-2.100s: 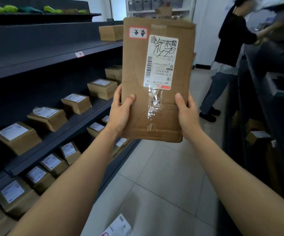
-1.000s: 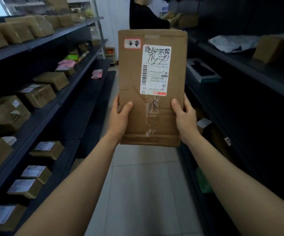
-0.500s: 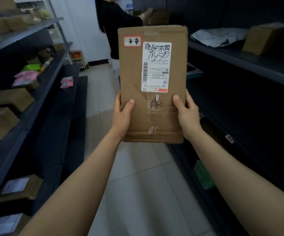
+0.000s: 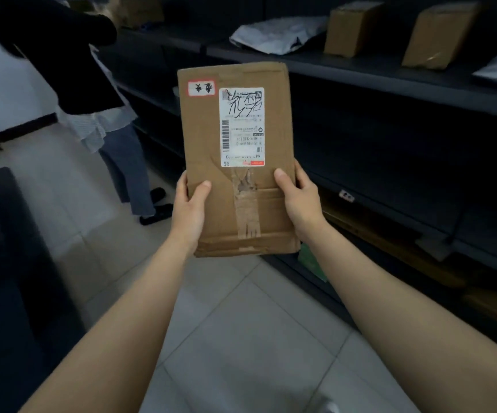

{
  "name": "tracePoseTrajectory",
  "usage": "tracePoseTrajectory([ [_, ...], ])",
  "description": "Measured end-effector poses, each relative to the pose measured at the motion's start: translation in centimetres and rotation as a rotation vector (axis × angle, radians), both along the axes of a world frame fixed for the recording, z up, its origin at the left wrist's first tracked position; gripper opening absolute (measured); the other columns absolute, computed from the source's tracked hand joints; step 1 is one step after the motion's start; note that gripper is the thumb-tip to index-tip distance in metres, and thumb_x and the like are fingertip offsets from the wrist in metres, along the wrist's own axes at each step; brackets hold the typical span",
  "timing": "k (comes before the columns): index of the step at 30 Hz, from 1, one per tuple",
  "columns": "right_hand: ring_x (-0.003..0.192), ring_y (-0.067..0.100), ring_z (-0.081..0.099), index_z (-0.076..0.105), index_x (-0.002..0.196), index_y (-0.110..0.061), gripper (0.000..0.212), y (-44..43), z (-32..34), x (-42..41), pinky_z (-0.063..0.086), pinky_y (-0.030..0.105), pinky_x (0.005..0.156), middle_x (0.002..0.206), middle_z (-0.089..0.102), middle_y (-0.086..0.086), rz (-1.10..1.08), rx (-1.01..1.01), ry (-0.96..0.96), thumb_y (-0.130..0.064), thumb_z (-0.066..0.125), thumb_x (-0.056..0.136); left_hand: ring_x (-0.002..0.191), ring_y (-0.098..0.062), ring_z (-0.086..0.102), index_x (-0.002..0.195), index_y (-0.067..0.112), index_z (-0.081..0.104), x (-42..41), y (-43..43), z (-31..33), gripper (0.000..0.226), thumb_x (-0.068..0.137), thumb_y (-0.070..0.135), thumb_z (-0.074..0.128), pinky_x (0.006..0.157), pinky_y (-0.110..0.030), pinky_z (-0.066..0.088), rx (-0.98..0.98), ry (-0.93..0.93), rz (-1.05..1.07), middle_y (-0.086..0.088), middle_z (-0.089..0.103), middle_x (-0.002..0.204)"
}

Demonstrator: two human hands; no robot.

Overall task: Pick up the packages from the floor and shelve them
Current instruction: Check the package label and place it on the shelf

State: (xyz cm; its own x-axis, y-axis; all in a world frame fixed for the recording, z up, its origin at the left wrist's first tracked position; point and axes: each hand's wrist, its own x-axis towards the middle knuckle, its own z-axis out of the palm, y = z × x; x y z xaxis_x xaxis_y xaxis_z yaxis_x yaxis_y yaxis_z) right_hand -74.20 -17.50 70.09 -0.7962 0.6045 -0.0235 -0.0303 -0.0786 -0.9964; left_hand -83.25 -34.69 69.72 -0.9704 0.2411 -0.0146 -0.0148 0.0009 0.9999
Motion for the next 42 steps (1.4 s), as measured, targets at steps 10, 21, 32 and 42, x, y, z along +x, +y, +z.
tracePoseTrajectory([
  [10, 0.111, 0.012, 0.058, 0.034, 0.150, -0.031, 0.060, 8.2, -3.6, 2.6, 0.047, 0.031, 0.093, 0.135, 0.058, -0.002, -0.252, -0.051, -0.155, -0.044, 0.053, 0.095, 0.087, -0.003, 0.055, 0.117, 0.032, 0.038, -1.1, 10.9, -3.1, 0.033, 0.092, 0.040, 0.059, 0.061, -0.022, 0.042, -0.150, -0.095, -0.178, 0.017, 0.054, 0.099],
  [21, 0.095, 0.005, 0.058, 0.038, 0.147, -0.026, 0.055, 16.8, -5.2, 1.7, 0.048, 0.029, 0.087, 0.120, 0.059, -0.006, -0.360, -0.075, -0.237, -0.044, 0.050, 0.097, 0.083, -0.004, 0.052, 0.116, 0.028, 0.037, -4.1, 21.6, -4.6, 0.034, 0.092, 0.039, 0.059, 0.059, -0.022, 0.037, -0.265, -0.143, -0.313, 0.014, 0.051, 0.096],
  [32, 0.123, 0.030, 0.052, 0.042, 0.144, -0.027, 0.050, 25.6, -5.3, -1.6, 0.043, 0.049, 0.107, 0.145, 0.042, 0.009, -0.523, -0.127, -0.380, -0.042, 0.045, 0.096, 0.086, -0.015, 0.057, 0.129, 0.021, 0.040, -10.8, 33.3, -4.6, 0.047, 0.090, 0.037, 0.061, 0.065, -0.032, 0.045, -0.397, -0.187, -0.637, 0.000, 0.057, 0.106],
  [42, 0.124, 0.031, 0.052, 0.027, 0.152, -0.025, 0.062, 31.5, -5.8, -4.4, 0.045, 0.045, 0.104, 0.143, 0.049, 0.008, -0.656, -0.218, -0.438, -0.041, 0.051, 0.096, 0.109, -0.025, 0.060, 0.147, 0.019, 0.037, -15.2, 41.4, -5.3, 0.066, 0.091, 0.049, 0.058, 0.094, -0.039, 0.051, -0.422, -0.248, -0.896, -0.010, 0.058, 0.132],
])
